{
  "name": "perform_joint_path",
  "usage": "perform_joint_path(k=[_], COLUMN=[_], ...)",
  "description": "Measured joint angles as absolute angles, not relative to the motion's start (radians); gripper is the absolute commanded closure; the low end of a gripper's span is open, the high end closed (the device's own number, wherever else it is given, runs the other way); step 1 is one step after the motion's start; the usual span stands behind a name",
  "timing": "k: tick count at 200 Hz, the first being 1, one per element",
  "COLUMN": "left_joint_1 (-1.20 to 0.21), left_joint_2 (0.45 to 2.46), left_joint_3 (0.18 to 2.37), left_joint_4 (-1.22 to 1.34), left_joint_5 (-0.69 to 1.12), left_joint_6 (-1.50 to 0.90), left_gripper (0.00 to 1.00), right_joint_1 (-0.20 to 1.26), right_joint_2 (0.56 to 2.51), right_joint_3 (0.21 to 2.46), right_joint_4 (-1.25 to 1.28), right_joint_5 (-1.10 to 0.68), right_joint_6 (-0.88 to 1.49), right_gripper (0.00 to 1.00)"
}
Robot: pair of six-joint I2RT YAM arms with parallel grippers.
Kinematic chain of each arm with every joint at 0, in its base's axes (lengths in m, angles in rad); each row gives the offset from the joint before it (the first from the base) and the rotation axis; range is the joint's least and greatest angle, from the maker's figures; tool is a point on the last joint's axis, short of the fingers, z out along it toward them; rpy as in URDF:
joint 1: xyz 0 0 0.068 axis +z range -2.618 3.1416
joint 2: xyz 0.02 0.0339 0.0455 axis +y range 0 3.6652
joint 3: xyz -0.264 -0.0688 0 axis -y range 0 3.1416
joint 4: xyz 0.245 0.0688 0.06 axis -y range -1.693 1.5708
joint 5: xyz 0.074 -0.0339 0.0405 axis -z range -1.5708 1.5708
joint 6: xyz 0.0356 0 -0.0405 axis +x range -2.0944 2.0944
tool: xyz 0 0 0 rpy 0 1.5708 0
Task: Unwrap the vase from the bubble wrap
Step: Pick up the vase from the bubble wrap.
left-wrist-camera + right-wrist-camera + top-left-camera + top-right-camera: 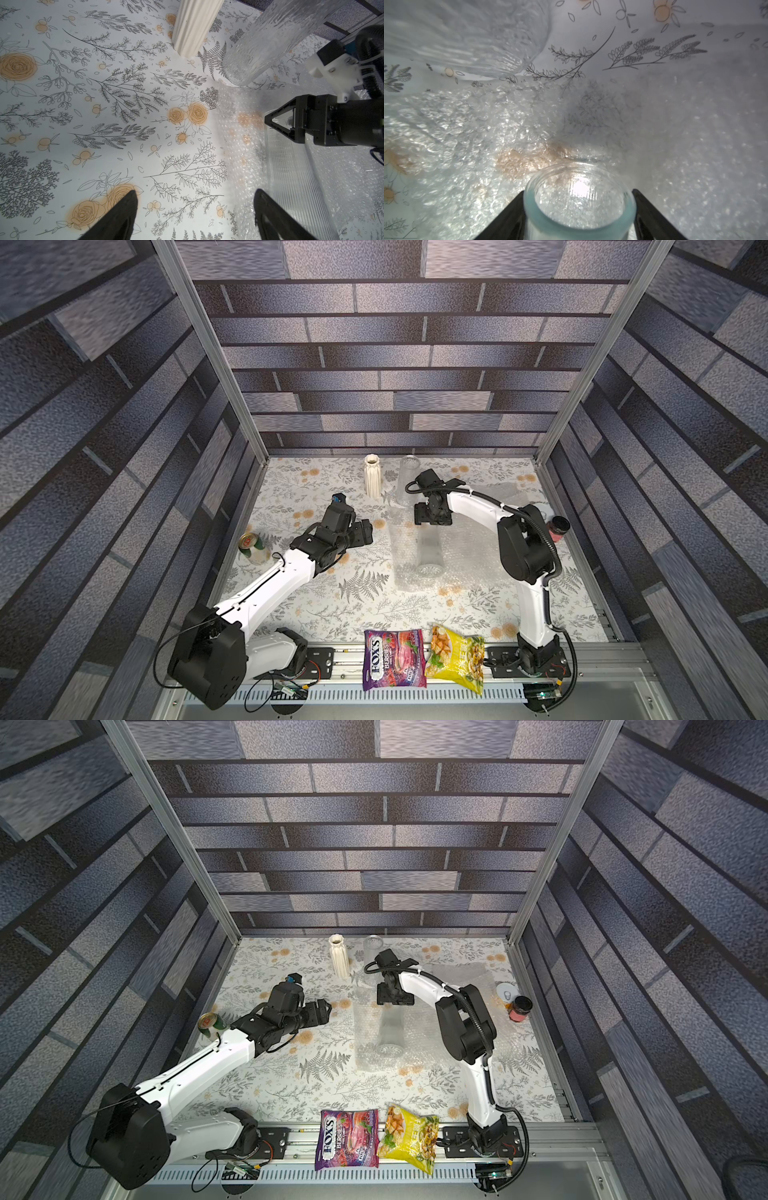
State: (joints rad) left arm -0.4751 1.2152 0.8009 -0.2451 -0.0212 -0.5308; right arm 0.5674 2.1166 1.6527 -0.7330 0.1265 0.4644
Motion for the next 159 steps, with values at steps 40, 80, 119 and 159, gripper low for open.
perform_joint_path(k=[40,80,119,159], left_joint_1=[-0.465,-0.461,-0.46,-0.46], left_joint_2=[1.215,1.215,1.215,1.215], left_joint_3=[0.8,0.799,0.799,0.799], left_joint_4=[-0.234,-0.224,-0.224,-0.224], left_joint_5=[-0.002,0.002,0.005,0.019], left_joint_6=[-0.53,-0.53,-0.53,-0.53], left_gripper=[0.12,0.12,0.12,0.12], right_joint_1=[0.568,0.568,0.572,0.572], right_joint_2=[2.15,2.179,2.18,2.163], right_joint_3=[1.699,1.714,1.715,1.704], right_joint_4=[-0.749,-0.756,-0.755,-0.751], right_joint_5=[0.127,0.127,0.127,0.126], right_joint_6=[0.464,0.464,0.471,0.466], right_gripper=[0.23,0.27,0.38,0.5])
